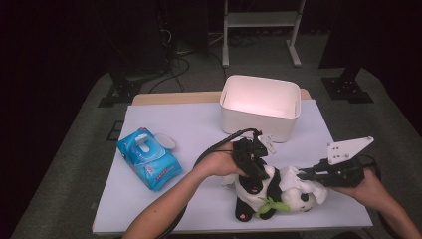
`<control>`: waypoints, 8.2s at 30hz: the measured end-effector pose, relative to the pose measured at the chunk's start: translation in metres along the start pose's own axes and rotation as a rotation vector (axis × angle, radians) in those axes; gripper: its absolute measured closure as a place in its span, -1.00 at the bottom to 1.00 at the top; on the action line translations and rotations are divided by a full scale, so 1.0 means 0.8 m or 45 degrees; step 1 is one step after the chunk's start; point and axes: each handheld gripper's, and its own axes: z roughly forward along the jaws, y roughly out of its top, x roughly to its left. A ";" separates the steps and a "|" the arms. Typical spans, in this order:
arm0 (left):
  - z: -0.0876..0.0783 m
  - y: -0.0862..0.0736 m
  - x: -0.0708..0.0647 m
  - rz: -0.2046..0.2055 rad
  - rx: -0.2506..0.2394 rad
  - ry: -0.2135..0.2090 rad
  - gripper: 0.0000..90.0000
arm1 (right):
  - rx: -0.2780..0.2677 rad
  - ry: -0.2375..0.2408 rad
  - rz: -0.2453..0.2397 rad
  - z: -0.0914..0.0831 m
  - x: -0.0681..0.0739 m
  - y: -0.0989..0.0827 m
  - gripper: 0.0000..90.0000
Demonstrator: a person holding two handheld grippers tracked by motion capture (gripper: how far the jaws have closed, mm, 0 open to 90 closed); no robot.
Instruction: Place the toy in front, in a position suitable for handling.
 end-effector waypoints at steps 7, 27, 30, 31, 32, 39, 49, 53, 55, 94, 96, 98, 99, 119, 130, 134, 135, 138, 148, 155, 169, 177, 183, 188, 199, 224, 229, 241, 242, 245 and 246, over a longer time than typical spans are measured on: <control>-0.027 0.000 0.011 0.061 0.011 0.173 0.35 | -0.004 -0.027 -0.033 0.008 -0.021 0.025 0.85; -0.029 -0.035 -0.016 0.038 -0.086 0.133 0.09 | 0.095 0.074 -0.089 0.078 -0.019 0.062 0.85; -0.034 -0.032 -0.019 0.045 -0.080 0.126 0.07 | 0.087 0.084 -0.082 0.077 -0.016 0.057 0.86; -0.037 -0.032 -0.019 0.049 -0.080 0.125 0.07 | 0.091 0.082 -0.084 0.076 -0.015 0.056 0.85; -0.040 -0.032 -0.019 0.040 -0.089 0.122 0.07 | 0.093 0.079 -0.088 0.076 -0.015 0.056 0.85; -0.055 -0.042 -0.017 0.006 -0.109 0.125 0.01 | 0.092 0.083 -0.091 0.076 -0.012 0.053 0.86; -0.066 -0.063 -0.017 -0.047 -0.118 0.102 -0.11 | 0.104 0.092 -0.086 0.074 -0.009 0.051 0.85; -0.048 -0.071 -0.018 -0.071 -0.121 0.061 -0.13 | 0.114 0.092 -0.076 0.076 -0.008 0.053 0.85; -0.044 -0.074 -0.017 -0.085 -0.135 0.060 -0.12 | 0.126 0.073 -0.097 0.077 -0.007 0.056 0.85; -0.038 -0.074 -0.026 -0.051 -0.125 0.080 -0.08 | 0.151 -0.103 0.009 -0.003 -0.007 0.000 0.85; -0.038 -0.074 -0.025 -0.054 -0.130 0.080 -0.08 | 0.149 -0.117 0.050 -0.008 -0.008 -0.016 0.85; -0.037 -0.074 -0.025 -0.062 -0.133 0.077 -0.08 | 0.141 -0.122 0.084 -0.012 -0.010 -0.028 0.85; -0.037 -0.074 -0.025 -0.061 -0.134 0.077 -0.08 | 0.135 -0.120 0.093 -0.012 -0.011 -0.032 0.85; -0.034 -0.076 -0.028 -0.056 -0.153 0.081 -0.08 | 0.106 0.017 -0.095 0.036 -0.004 0.043 0.84; -0.032 -0.069 -0.029 -0.041 -0.133 0.083 -0.08 | 0.112 0.040 -0.106 0.052 -0.002 0.049 0.84; -0.031 -0.069 -0.029 -0.054 -0.128 0.085 -0.08 | 0.140 0.063 -0.134 0.071 0.000 0.059 0.84; -0.032 -0.070 -0.028 -0.059 -0.129 0.086 -0.08 | 0.150 0.062 -0.137 0.075 -0.001 0.062 0.83; -0.032 -0.073 -0.026 -0.059 -0.151 0.072 -0.08 | 0.157 0.066 -0.117 0.071 -0.005 0.066 0.70; -0.032 -0.071 -0.027 -0.053 -0.140 0.078 -0.08 | 0.133 0.027 -0.114 0.047 0.000 0.071 0.46; -0.032 -0.072 -0.027 -0.052 -0.140 0.078 -0.08 | 0.121 0.023 -0.109 0.026 0.004 0.062 0.43; -0.032 -0.070 -0.026 -0.065 -0.132 0.088 -0.08 | 0.113 0.032 -0.128 0.057 0.009 0.051 0.37; -0.031 -0.070 -0.027 -0.058 -0.133 0.096 -0.08 | 0.087 0.021 -0.149 0.067 0.010 0.063 0.36; -0.031 -0.069 -0.030 -0.055 -0.122 0.115 -0.09 | 0.089 -0.001 -0.178 0.080 0.014 0.075 0.39; -0.030 -0.070 -0.030 -0.057 -0.131 0.116 -0.09 | 0.090 -0.018 -0.187 0.085 0.015 0.074 0.67; -0.041 -0.076 -0.035 -0.056 -0.183 0.095 -0.15 | 0.116 0.022 -0.119 0.076 0.003 0.056 0.82; -0.018 -0.069 -0.030 -0.053 -0.220 0.116 -0.18 | 0.113 -0.010 -0.098 0.056 -0.001 0.054 0.82; -0.010 -0.056 -0.030 -0.030 -0.212 0.127 -0.18 | 0.120 -0.027 -0.141 0.053 0.002 0.067 0.82; -0.006 -0.054 -0.026 -0.048 -0.210 0.140 -0.19 | 0.092 0.014 -0.176 0.073 0.003 0.086 0.82; -0.006 -0.054 -0.026 -0.047 -0.210 0.141 -0.19 | 0.092 0.016 -0.175 0.074 0.004 0.088 0.82; -0.006 -0.054 -0.026 -0.047 -0.208 0.146 -0.19 | 0.092 0.031 -0.189 0.080 0.007 0.094 0.82; -0.006 -0.054 -0.026 -0.046 -0.206 0.149 -0.19 | 0.091 0.037 -0.195 0.083 0.008 0.096 0.82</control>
